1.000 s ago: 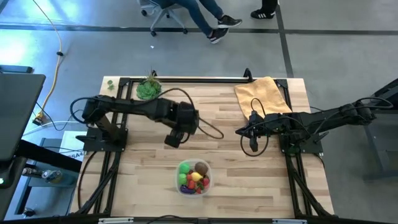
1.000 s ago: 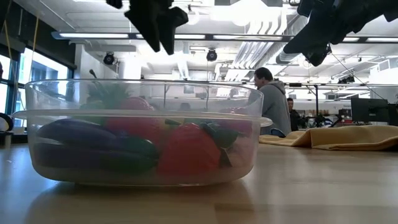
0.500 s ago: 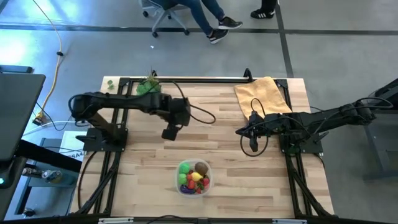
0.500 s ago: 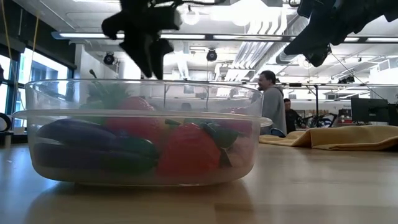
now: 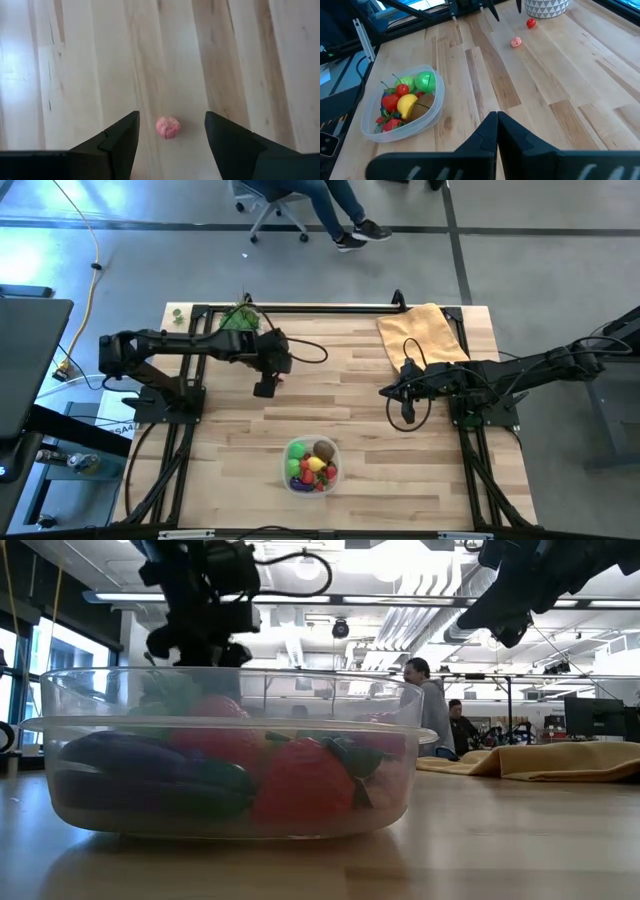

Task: Pick and placing Produce into tupperware
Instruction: Put the pink peach into the transparent bin

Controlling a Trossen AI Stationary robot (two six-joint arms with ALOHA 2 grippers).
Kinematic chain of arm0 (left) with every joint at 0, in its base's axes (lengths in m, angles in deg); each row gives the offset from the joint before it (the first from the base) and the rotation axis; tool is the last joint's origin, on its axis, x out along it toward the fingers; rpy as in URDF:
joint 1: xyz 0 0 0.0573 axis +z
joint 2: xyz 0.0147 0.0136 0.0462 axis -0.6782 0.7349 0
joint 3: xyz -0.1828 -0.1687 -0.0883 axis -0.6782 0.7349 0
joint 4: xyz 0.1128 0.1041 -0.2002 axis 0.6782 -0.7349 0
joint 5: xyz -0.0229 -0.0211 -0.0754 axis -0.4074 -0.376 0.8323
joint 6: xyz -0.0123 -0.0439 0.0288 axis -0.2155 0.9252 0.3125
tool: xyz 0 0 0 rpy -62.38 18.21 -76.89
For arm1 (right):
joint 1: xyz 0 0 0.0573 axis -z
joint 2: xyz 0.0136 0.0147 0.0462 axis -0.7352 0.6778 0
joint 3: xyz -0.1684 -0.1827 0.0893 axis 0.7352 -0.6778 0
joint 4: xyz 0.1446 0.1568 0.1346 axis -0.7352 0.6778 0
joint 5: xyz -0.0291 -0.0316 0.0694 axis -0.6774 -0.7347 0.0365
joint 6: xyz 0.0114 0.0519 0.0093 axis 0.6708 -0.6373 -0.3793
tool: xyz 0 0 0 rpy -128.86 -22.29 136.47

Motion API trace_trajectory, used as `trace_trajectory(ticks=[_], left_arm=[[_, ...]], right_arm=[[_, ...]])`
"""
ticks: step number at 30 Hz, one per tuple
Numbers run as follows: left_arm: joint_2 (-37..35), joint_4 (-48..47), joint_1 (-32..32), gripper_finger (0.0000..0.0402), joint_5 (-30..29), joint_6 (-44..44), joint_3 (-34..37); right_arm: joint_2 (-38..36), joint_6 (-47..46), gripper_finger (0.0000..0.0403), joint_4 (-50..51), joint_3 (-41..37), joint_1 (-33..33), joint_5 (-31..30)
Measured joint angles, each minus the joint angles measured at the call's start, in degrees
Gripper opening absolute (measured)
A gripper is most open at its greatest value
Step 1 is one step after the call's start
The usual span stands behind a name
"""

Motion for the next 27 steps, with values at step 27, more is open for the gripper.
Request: trace_trajectory(ticks=[27], left_arm=[[0.28,5.56,8.35,0.0216,2.11,-9.52,2.05]], right_arm=[[0.0,0.0,0.0,0.39,0.0,-0.01,0.26]])
